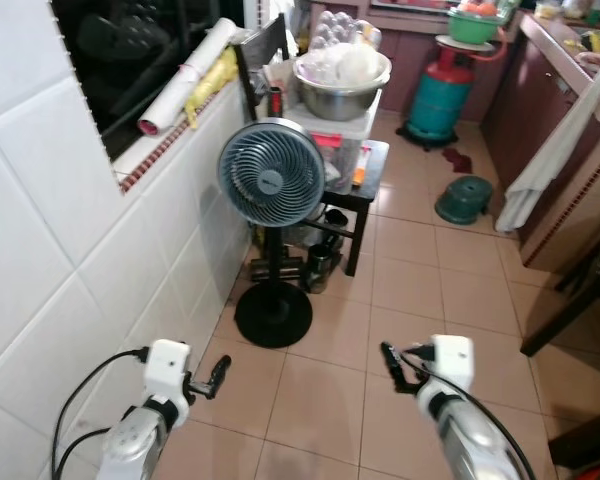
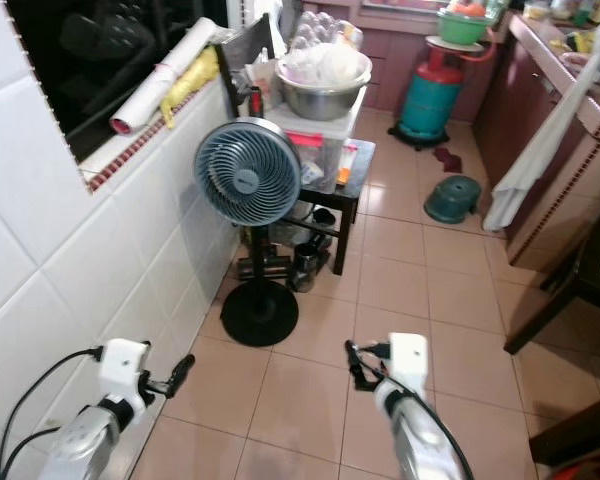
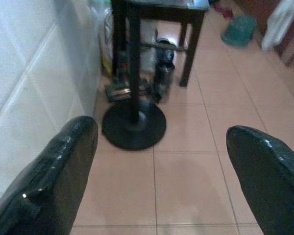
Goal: Setting the table
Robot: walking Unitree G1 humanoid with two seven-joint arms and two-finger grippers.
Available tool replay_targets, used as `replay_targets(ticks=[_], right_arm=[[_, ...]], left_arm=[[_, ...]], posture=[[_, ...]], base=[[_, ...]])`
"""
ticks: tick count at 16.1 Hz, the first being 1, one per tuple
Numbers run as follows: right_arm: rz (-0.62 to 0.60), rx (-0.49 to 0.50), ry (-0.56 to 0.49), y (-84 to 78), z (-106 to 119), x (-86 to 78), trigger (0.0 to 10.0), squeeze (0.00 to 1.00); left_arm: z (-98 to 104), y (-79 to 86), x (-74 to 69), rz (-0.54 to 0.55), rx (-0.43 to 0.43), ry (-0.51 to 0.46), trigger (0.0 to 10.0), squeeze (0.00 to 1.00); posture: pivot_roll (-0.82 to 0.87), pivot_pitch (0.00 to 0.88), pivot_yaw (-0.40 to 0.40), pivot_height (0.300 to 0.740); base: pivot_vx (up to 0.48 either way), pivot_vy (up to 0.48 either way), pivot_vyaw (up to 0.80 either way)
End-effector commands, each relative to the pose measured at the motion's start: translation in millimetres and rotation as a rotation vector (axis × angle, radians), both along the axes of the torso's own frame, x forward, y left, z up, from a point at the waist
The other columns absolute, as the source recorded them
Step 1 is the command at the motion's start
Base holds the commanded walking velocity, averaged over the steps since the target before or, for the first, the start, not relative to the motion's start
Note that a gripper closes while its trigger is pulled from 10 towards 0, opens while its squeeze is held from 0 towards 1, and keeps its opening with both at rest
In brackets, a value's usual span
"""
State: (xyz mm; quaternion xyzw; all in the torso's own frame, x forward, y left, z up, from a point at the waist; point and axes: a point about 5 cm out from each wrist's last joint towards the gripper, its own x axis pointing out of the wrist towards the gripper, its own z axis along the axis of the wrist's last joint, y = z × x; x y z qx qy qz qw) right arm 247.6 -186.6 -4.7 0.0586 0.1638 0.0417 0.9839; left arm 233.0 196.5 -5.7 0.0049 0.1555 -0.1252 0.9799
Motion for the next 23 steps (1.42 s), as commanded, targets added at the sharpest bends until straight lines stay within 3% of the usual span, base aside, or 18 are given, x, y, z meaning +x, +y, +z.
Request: replay_targets(ticks=[1,3,7,9,14,18,23], right_arm=[[0.005,-0.023,-0.043,-7.3,10.8,-2.2,10.0,0.00],[0.021,-0.077,-0.088,-12.0,20.0,-16.7,10.0,0.00],[0.024,-0.091,-0.122,-5.9,34.0,-37.0,10.0,0.00],[0.046,-0.096,-0.149,1.8,44.6,-38.0,10.0,0.00],[0.009,-0.074,-0.133,2.5,53.3,-35.6,10.0,0.00],[-0.013,-0.083,-0.092,2.0,50.4,-38.9,10.0,0.00],[-0.050,-0.095,-0.086,-1.6,53.6,-36.0,10.0,0.00]], left_arm=[[6.2,1.9,1.1,0.039,-0.032,-0.025,10.0,0.00],[14.1,0.4,-10.4,0.049,-0.074,-0.067,10.0,0.00],[35.3,1.1,-21.2,0.062,-0.037,-0.191,10.0,0.00],[45.5,-3.3,-19.5,0.048,-0.035,-0.213,10.0,0.00],[49.5,-3.4,-17.3,0.076,-0.056,-0.197,10.0,0.00],[53.5,-4.5,-15.0,0.066,-0.016,-0.222,10.0,0.00],[65.8,-9.9,1.0,0.073,-0.060,-0.262,10.0,0.00]], posture=[[0.05,0.000,-0.033,0.740],[0.05,0.000,-0.030,0.740],[0.06,0.000,-0.045,0.740],[0.05,0.000,-0.044,0.740],[0.05,0.000,-0.037,0.740],[0.04,0.000,-0.042,0.740],[0.04,0.000,-0.044,0.740]], base=[[0.000,0.000,0.00],[0.000,0.000,0.00],[0.000,0.000,0.00],[0.000,0.000,0.00],[0.000,0.000,0.00],[0.000,0.000,-0.78],[0.000,0.000,-0.76]])
